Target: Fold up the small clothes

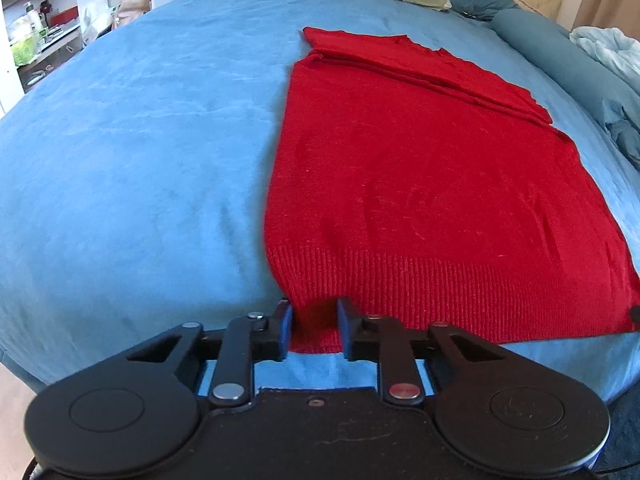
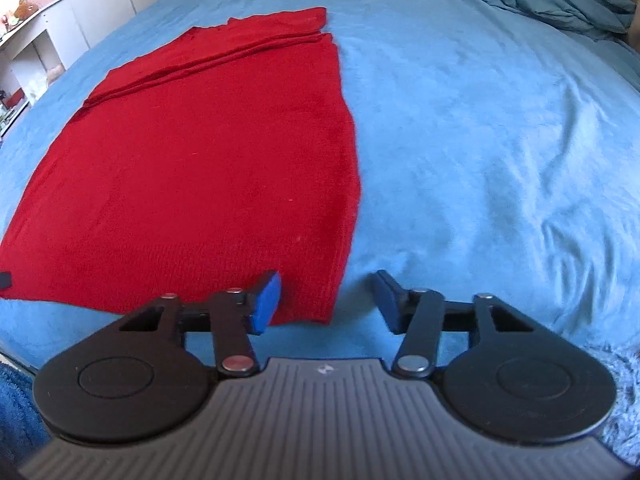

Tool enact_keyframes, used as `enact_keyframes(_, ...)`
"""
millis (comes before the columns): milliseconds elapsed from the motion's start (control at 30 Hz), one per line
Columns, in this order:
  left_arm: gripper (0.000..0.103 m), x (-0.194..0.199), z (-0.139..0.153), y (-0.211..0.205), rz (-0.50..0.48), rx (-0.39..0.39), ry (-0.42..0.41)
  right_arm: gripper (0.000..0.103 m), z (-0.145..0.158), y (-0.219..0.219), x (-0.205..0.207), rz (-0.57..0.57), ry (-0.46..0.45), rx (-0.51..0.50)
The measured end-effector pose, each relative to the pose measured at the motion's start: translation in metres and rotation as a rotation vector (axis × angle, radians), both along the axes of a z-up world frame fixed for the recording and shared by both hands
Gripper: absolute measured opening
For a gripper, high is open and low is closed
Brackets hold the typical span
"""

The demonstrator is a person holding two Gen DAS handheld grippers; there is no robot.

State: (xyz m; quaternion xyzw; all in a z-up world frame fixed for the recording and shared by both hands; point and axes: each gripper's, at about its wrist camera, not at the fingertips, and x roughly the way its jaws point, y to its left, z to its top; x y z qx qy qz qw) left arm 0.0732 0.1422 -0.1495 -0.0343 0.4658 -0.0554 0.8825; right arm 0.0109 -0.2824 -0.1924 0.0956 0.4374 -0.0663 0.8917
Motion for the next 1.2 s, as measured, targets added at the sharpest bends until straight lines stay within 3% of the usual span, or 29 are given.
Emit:
enact_keyframes(100,0.012,-0.001,0.000,-0.003,-0.012,0.023,-0.002,0.048,0.000,0.005,0.000,0.019,-0.001,-0.002)
enact_keyframes(233,0.006,-0.002,0.004,-0.005,-0.017,0.038,-0.004,0.023,0.001,0.006,0.001,0.031,-0.007,0.007)
enact_keyframes(433,0.005,-0.009,0.036,-0.007,-0.017,0.051,-0.078,0.022,0.022,0.002,0.000,0.029,-0.046,0.045)
enact_keyframes(600,0.005,0.017,0.092,-0.007,-0.027,0.013,-0.196,0.022,0.077,-0.010,0.019,0.036,-0.152,0.129)
enact_keyframes(800,0.004,0.122,0.162,-0.018,0.022,-0.030,-0.375,0.021,0.154,-0.027,0.112,0.064,-0.332,0.156)
enact_keyframes(933,0.004,0.223,0.184,-0.045,0.069,0.002,-0.453,0.021,0.183,-0.043,0.206,0.029,-0.405,0.168)
enact_keyframes(1067,0.003,0.319,0.163,-0.069,0.120,0.020,-0.463,0.021,0.166,-0.056,0.314,-0.016,-0.396,0.166)
enact_keyframes(1200,0.003,0.398,0.102,-0.080,0.199,-0.005,-0.376,0.021,0.104,-0.063,0.404,-0.046,-0.349,0.115)
